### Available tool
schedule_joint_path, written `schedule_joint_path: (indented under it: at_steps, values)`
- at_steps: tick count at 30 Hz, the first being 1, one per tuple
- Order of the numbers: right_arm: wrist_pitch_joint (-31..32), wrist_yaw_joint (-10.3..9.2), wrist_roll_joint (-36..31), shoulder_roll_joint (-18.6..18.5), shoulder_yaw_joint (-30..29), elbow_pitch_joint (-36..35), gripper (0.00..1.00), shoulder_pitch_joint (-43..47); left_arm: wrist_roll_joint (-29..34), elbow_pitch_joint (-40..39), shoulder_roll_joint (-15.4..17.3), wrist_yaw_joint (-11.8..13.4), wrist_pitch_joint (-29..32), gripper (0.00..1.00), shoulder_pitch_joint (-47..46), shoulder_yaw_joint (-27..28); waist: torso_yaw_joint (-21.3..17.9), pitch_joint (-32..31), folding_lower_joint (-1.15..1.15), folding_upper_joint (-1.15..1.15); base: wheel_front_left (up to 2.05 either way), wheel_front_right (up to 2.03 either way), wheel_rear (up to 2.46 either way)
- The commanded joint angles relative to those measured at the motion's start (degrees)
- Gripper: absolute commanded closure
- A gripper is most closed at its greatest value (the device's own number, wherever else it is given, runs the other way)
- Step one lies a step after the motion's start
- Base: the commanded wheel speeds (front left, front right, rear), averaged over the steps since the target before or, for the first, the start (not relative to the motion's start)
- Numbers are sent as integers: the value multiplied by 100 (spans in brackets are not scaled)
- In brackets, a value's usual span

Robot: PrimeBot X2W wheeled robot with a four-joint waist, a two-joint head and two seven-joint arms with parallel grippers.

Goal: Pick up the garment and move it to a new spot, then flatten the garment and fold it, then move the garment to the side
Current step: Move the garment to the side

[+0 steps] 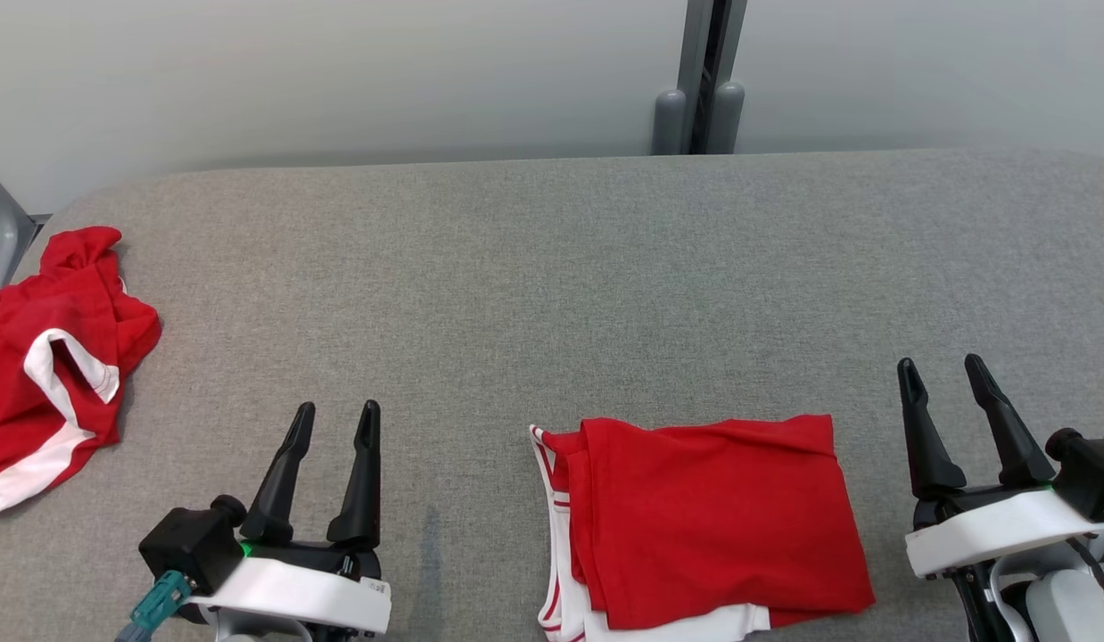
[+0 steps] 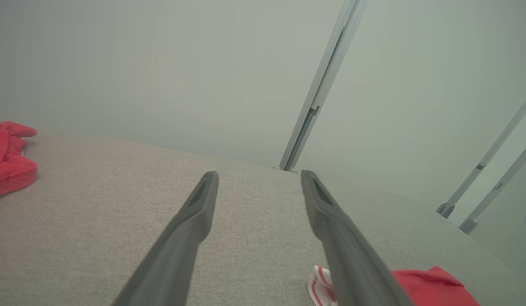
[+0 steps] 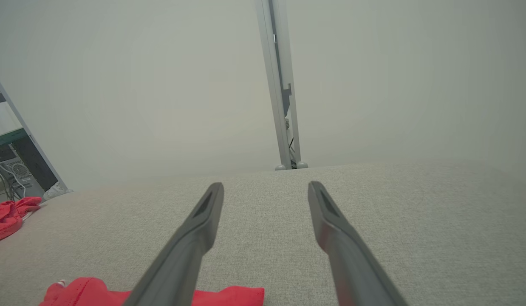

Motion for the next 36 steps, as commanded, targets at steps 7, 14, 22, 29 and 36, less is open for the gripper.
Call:
schedule_joint_path:
  at_steps: [7,14,22,29,36]
  values:
    - [218,0,94,-11,68,203,0,30,-32,10,23,-11,-17,0,-90,32,-6,96,0,0,0,0,0]
    - [926,0,512,22,389,531,0,124,-5,41,23,-11,-17,0,-149,-13,1,246,0,0,0,0,0]
    - [1551,0,915,46,709,808,0,155,-32,82,23,-8,-17,0,-197,-51,32,315,0,0,0,0,0]
    - [1762,0,1095,28,859,940,0,94,-44,43,23,-20,-17,0,-211,-103,76,312,0,0,0,0,0]
    - [1619,0,728,-105,1033,1000,100,10,-39,45,23,-28,-17,0,-151,-151,79,291,0,0,0,0,0]
